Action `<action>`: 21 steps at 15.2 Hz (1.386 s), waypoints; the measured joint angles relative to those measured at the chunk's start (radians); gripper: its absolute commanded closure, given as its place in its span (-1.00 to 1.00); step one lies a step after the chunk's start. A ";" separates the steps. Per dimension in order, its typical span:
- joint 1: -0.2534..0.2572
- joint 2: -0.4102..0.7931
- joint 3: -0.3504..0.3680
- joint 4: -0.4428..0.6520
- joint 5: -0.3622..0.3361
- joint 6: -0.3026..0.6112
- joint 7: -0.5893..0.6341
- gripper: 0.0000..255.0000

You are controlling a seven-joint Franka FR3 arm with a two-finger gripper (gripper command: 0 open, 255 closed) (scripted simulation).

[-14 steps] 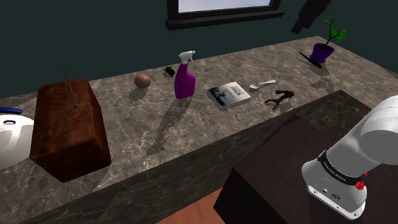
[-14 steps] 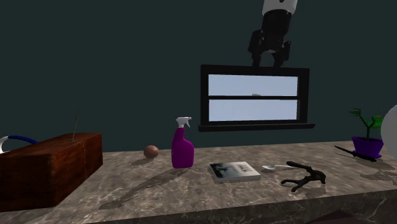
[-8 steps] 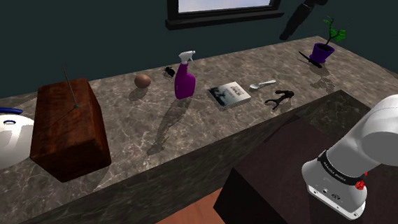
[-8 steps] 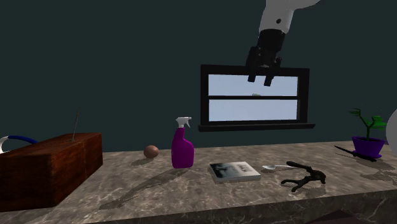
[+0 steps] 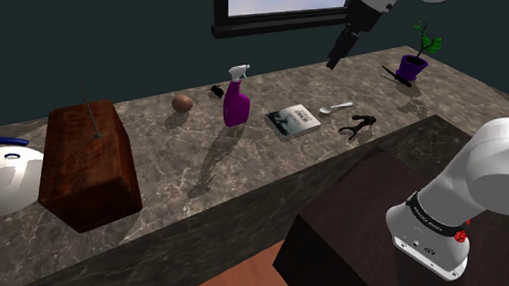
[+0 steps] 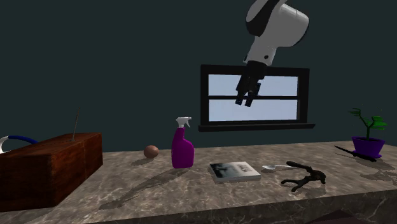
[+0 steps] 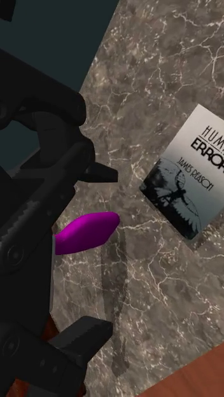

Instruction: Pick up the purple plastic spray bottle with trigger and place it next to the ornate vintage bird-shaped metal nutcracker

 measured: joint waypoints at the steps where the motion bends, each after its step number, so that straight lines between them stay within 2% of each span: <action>1: 0.021 0.031 -0.014 0.008 0.019 0.024 -0.044 -1.00; 6: 0.121 0.231 -0.107 0.081 0.158 0.132 -0.324 -1.00; 11: 0.200 0.431 -0.142 0.191 0.346 0.172 -0.601 -1.00; 15: 0.208 0.592 -0.139 0.312 0.489 0.145 -0.822 -1.00; 18: 0.204 0.706 -0.107 0.402 0.577 0.129 -0.956 -1.00; 21: 0.191 0.812 -0.069 0.506 0.637 0.098 -1.065 -1.00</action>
